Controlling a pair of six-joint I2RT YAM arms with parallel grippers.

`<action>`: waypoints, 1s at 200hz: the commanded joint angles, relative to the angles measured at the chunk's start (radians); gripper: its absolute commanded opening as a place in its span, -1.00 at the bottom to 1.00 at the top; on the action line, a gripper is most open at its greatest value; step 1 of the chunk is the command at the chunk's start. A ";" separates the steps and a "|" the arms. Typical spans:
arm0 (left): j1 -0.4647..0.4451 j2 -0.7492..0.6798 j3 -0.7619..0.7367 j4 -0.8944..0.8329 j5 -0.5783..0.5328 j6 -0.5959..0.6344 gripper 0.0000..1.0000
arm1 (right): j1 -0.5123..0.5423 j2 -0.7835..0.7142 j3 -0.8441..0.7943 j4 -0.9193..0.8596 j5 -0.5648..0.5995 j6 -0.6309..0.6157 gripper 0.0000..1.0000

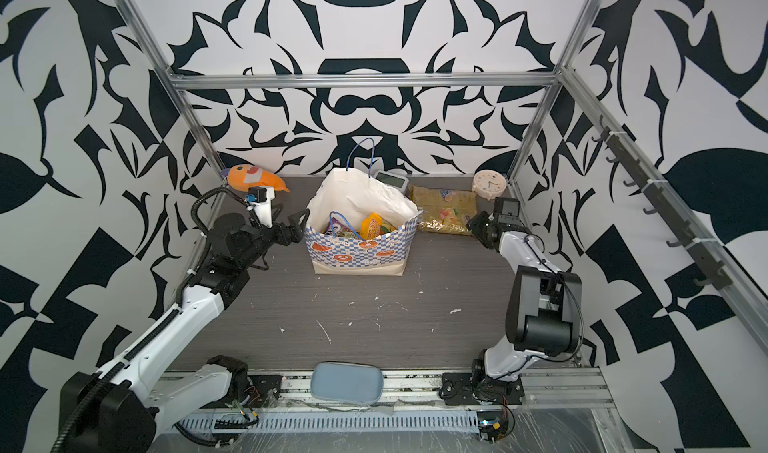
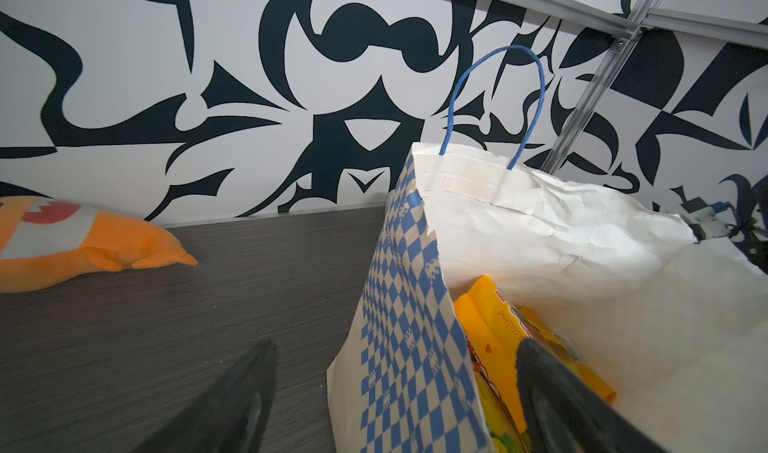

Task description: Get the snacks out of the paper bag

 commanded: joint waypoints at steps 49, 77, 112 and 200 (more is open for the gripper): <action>-0.003 -0.029 -0.014 0.010 -0.023 -0.011 0.84 | 0.004 0.153 0.073 0.045 -0.040 0.032 -0.02; -0.003 -0.030 -0.014 0.012 -0.026 -0.011 0.84 | 0.010 0.205 0.117 0.054 -0.043 0.034 -0.02; -0.004 -0.036 0.003 -0.011 -0.025 -0.003 0.84 | 0.010 0.276 0.156 0.071 -0.041 0.041 -0.02; -0.003 -0.036 0.021 -0.044 -0.029 0.009 0.84 | 0.012 0.315 0.229 0.057 -0.088 0.047 0.00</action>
